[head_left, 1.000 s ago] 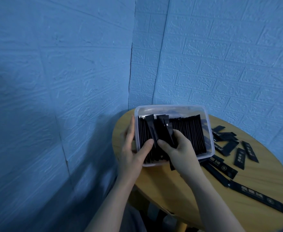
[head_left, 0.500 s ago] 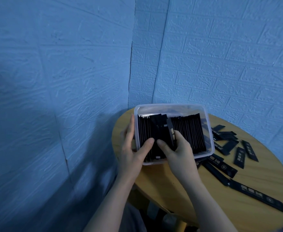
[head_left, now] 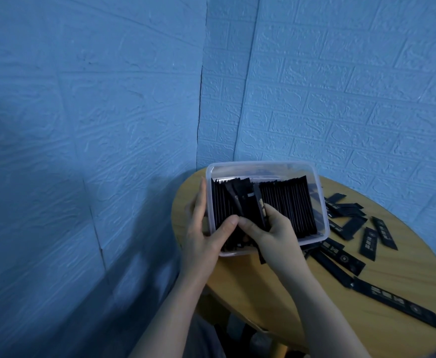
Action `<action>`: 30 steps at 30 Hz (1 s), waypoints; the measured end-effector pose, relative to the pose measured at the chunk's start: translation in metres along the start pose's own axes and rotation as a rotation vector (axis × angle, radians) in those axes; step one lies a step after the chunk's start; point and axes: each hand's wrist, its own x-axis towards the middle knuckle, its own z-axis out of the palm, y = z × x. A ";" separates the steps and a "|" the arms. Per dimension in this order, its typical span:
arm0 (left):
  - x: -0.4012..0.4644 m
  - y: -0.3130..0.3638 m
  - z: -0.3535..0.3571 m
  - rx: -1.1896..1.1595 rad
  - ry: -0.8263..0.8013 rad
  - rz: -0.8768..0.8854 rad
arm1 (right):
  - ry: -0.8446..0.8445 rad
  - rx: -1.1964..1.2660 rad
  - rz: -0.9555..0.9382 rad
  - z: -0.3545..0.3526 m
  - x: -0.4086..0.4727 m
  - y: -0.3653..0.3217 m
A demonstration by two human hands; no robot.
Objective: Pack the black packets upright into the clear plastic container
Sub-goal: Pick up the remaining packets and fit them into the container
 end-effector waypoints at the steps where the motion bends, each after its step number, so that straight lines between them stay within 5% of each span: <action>1: 0.000 0.001 0.000 0.001 -0.001 0.000 | -0.011 0.021 0.007 -0.002 -0.001 0.000; 12: -0.001 -0.004 0.000 -0.033 -0.003 -0.019 | 0.041 0.045 0.053 -0.001 0.001 0.003; 30: -0.002 -0.002 0.001 -0.026 0.008 -0.023 | 0.158 -0.305 -0.063 0.001 0.001 0.002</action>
